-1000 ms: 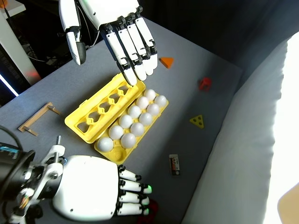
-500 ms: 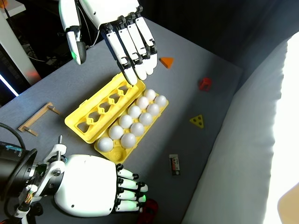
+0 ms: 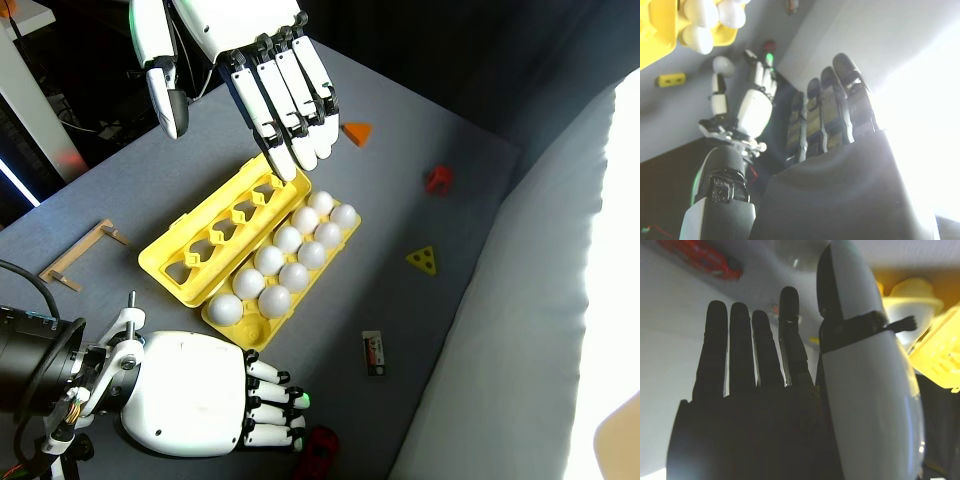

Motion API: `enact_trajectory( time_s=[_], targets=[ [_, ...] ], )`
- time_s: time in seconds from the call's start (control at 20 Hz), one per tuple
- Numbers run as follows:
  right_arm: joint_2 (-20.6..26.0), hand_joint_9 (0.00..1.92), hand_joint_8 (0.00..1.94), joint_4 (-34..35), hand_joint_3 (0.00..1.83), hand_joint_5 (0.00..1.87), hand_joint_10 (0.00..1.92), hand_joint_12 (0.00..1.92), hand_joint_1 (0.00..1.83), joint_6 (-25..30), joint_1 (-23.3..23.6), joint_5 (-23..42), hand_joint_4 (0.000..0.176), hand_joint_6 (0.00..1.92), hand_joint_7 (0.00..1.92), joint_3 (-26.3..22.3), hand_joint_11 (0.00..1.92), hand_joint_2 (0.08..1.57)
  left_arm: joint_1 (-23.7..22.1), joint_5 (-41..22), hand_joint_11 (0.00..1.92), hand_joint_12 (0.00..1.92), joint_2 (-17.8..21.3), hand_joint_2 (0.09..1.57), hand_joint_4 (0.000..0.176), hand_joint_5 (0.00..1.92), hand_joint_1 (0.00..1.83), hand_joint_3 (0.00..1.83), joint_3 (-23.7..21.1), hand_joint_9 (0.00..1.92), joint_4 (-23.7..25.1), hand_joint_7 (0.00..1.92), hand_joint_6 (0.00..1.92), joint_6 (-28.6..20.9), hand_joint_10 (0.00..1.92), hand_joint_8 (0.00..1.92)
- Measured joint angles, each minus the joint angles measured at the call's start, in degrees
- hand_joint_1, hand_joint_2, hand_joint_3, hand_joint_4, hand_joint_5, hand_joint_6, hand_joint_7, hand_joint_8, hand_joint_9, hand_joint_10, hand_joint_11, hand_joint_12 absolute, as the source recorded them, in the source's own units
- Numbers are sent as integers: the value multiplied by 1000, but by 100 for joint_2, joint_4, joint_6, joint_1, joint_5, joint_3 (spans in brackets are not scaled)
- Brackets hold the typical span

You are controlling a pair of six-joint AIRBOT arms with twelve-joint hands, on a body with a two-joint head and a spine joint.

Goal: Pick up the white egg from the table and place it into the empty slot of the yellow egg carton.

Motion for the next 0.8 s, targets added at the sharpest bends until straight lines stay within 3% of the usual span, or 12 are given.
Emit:
enact_trajectory(
  time_s=[0.8],
  targets=[
    [-131,171,5,-116,0,261,7,498,1114,109,-192,0,0,742,86,164,0,1067,0,31,0,705,0,1312,19,143,0,1,-94,169,-20,170,0,4,1,0]
  ],
)
